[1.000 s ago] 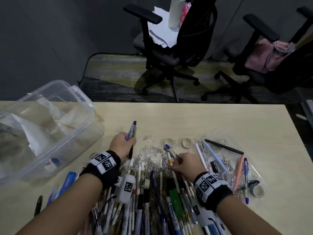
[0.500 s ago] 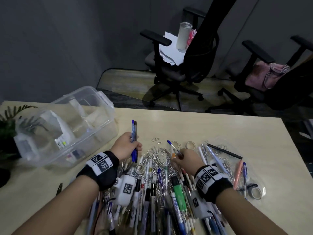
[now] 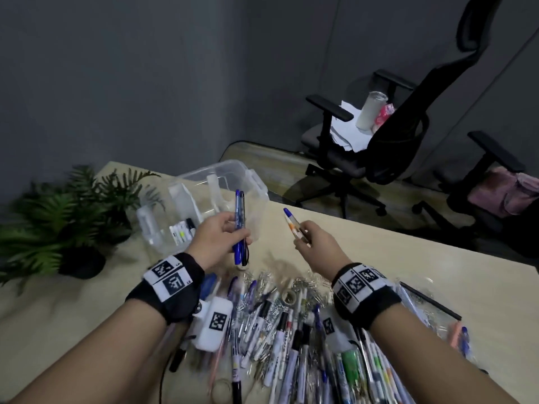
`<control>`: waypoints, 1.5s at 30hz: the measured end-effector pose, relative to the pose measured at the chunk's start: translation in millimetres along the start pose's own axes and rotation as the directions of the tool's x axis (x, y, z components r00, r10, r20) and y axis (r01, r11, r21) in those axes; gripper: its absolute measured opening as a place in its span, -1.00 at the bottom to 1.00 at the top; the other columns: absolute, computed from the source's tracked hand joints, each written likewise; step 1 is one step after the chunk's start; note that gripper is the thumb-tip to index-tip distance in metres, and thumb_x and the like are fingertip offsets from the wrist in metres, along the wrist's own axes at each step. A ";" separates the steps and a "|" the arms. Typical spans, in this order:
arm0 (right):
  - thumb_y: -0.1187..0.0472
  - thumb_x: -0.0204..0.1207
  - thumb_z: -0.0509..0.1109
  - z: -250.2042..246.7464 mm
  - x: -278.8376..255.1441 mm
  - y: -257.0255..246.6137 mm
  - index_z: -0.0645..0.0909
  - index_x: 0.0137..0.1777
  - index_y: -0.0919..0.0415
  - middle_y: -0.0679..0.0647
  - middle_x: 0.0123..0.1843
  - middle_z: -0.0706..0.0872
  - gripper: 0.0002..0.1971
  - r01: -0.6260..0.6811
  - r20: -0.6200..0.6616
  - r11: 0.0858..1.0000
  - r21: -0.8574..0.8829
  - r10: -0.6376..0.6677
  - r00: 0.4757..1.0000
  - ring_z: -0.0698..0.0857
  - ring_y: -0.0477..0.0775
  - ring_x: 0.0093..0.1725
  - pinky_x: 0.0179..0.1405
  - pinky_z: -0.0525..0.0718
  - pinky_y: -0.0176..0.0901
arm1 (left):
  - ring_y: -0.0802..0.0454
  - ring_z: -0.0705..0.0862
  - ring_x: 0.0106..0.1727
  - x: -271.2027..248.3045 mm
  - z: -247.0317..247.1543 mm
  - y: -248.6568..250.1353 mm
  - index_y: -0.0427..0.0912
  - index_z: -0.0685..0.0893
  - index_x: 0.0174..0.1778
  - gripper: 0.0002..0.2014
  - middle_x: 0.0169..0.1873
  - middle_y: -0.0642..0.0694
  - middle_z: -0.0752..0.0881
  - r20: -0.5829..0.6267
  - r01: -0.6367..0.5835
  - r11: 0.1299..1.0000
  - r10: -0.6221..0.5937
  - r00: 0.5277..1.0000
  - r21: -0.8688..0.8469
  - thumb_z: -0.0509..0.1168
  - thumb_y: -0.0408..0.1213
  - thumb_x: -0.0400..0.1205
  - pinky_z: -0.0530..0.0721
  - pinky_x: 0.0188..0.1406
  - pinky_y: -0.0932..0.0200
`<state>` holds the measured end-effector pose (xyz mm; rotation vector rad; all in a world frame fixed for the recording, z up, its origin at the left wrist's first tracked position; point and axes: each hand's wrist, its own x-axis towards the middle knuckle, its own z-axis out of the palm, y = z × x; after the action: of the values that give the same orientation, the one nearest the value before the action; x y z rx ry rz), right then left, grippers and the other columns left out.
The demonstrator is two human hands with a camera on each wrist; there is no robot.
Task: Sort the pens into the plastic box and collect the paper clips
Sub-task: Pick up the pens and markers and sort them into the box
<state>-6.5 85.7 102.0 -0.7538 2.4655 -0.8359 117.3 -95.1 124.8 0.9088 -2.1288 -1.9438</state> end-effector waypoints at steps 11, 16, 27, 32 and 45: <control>0.22 0.58 0.38 80.8 59.7 -140.3 0.62 0.20 0.18 -0.05 -0.21 0.61 -0.78 0.212 0.071 0.954 0.214 -0.232 0.970 0.63 -0.01 -0.35 -0.56 0.72 -0.13 | 0.00 0.74 -0.28 4.2 -116.3 -15.5 -0.20 0.60 -0.01 -0.83 -0.34 -0.09 0.65 -0.244 0.012 0.998 -0.025 0.969 -0.055 0.42 -0.43 0.54 0.72 -0.38 0.22; 0.21 0.58 0.38 107.4 80.0 -160.4 0.65 0.22 0.22 0.00 -0.11 0.69 -0.76 0.163 0.103 0.953 0.255 -0.195 0.975 0.72 0.11 -0.09 -0.11 0.78 0.17 | -0.02 0.75 -0.25 13.8 -138.7 -24.2 -0.31 0.60 0.12 -0.72 -0.20 -0.23 0.74 -0.259 0.021 0.999 -0.030 0.966 -0.041 0.45 -0.39 0.53 0.66 -0.46 0.37; 0.26 0.59 0.25 85.3 108.7 -120.8 0.55 0.22 0.15 0.18 0.10 0.62 -0.77 0.075 0.037 0.982 0.171 -0.083 0.996 0.67 0.11 -0.02 0.08 0.71 0.09 | -0.10 0.79 -0.09 53.0 -113.3 -10.3 -0.24 0.63 0.11 -0.78 -0.14 -0.18 0.78 -0.163 0.028 1.000 -0.028 0.986 -0.005 0.41 -0.33 0.57 0.77 -0.03 0.01; 0.14 0.54 0.43 83.6 117.2 -109.6 0.64 0.13 0.06 -0.11 -0.31 0.61 -0.81 0.080 -0.034 0.981 0.177 -0.075 0.997 0.61 -0.08 -0.43 -0.47 0.63 -0.27 | 0.04 0.79 -0.19 76.3 -92.0 -1.7 -0.05 0.57 -0.09 -0.88 -0.24 -0.09 0.74 -0.167 0.010 1.000 -0.007 0.986 0.018 0.36 -0.36 0.61 0.74 -0.23 0.18; 0.12 0.59 0.37 76.9 112.5 -91.9 0.69 0.04 0.07 -0.14 -0.07 0.70 -0.88 0.161 -0.137 0.968 0.192 -0.136 0.981 0.62 -0.16 -0.17 -0.16 0.49 -0.38 | -0.22 0.69 -0.02 88.0 -74.9 2.0 0.01 0.51 -0.34 -0.75 -0.08 -0.31 0.72 -0.177 0.117 0.992 -0.106 0.978 0.049 0.17 -0.29 0.67 0.62 0.20 -0.22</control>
<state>-17.7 -77.1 81.6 -0.8424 2.4033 -1.2019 80.2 -203.9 112.8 1.1867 -2.0871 -1.7820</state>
